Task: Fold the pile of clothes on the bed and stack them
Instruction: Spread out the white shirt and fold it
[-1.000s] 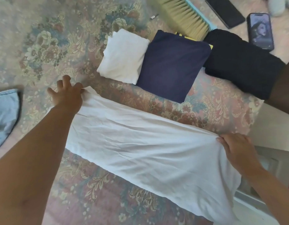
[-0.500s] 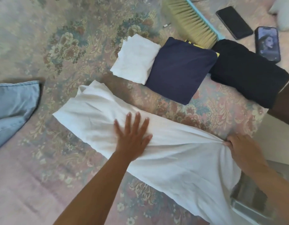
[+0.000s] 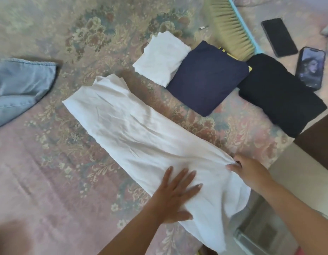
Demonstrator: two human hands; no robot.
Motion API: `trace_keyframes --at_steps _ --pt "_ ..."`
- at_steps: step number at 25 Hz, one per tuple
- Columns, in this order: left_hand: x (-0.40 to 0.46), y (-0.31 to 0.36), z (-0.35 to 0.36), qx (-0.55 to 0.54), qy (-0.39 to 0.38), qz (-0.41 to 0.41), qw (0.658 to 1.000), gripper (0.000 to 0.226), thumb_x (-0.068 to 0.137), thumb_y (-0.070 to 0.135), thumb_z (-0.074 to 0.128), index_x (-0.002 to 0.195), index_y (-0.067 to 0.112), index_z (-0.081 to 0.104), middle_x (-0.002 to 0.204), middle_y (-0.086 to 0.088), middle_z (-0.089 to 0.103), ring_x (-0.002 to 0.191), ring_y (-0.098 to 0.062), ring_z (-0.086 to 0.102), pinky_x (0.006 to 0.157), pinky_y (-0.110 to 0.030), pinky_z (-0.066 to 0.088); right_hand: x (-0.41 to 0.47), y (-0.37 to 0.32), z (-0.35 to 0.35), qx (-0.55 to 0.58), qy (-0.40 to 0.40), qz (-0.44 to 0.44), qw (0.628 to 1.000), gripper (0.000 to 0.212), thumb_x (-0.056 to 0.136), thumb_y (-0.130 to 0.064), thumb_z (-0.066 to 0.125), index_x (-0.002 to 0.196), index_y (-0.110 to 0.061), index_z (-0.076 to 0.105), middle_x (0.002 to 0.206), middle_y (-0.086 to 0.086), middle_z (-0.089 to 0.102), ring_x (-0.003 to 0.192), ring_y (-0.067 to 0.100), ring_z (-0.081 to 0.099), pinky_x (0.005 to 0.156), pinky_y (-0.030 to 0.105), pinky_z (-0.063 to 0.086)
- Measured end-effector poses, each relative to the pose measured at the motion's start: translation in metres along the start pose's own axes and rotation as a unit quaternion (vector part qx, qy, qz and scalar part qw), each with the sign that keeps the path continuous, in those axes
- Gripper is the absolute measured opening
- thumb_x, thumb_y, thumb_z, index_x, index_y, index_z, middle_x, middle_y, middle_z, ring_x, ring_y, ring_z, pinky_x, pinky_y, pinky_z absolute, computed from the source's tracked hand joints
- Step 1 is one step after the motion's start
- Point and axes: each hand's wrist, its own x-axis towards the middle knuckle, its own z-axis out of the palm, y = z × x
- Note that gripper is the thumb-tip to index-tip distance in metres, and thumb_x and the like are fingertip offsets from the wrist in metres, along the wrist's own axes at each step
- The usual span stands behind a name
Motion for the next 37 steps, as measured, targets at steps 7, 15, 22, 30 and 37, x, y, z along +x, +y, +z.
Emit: trace_keyframes --at_steps 7,15,22,30,37 --pt "-0.017 0.044 0.003 -0.031 -0.067 0.067 0.995 0.133 0.045 0.086 0.062 0.153 0.023 0.015 0.159 -0.012 0.014 0.145 -0.033 0.016 0.104 -0.060 0.022 -0.011 0.007 -0.012 0.082 -0.084 -0.030 0.993 0.034 0.093 -0.024 0.058 0.070 -0.012 0.037 0.062 0.001 0.034 0.055 0.014 0.033 0.052 0.027 0.022" --pt "-0.003 0.094 -0.018 -0.349 0.074 -0.150 0.922 0.040 0.083 0.013 0.042 0.121 0.017 0.055 0.119 0.002 0.066 0.116 -0.013 0.057 0.100 -0.041 0.042 -0.025 -0.010 -0.046 0.312 -0.173 -0.014 0.934 0.034 0.090 0.001 0.058 0.115 -0.023 0.058 0.099 0.004 0.068 0.079 0.017 0.068 0.058 0.029 0.054" --pt "-0.018 -0.013 -0.067 -0.732 0.316 -0.527 0.293 0.028 0.096 0.043 0.048 0.104 0.022 0.065 0.096 0.008 0.071 0.088 -0.008 0.068 0.075 -0.028 0.055 0.020 -0.123 -0.072 0.296 -0.214 -0.026 0.931 0.038 0.099 -0.043 0.040 0.098 -0.010 0.060 0.077 0.003 0.062 0.058 0.014 0.057 0.045 0.024 0.044" --pt "-0.006 -0.020 -0.061 -0.607 0.359 -0.634 0.317 0.035 0.097 0.034 0.051 0.073 0.011 0.042 0.069 -0.003 0.044 0.064 -0.015 0.044 0.058 -0.025 0.037 0.048 -0.133 -0.037 0.236 -0.034 -0.200 0.950 0.027 0.090 -0.027 0.063 0.071 -0.010 0.053 0.069 -0.005 0.047 0.064 0.009 0.042 0.055 0.018 0.031" --pt "-0.024 -0.040 -0.045 -0.498 0.295 -0.707 0.406 0.034 0.097 0.043 0.046 0.098 0.009 0.044 0.079 -0.003 0.054 0.074 -0.027 0.057 0.060 -0.034 0.044 0.066 -0.123 -0.022 0.175 0.054 -0.177 0.967 0.039 0.092 -0.034 0.059 0.119 -0.009 0.049 0.098 -0.004 0.053 0.101 0.024 0.053 0.078 0.028 0.038"
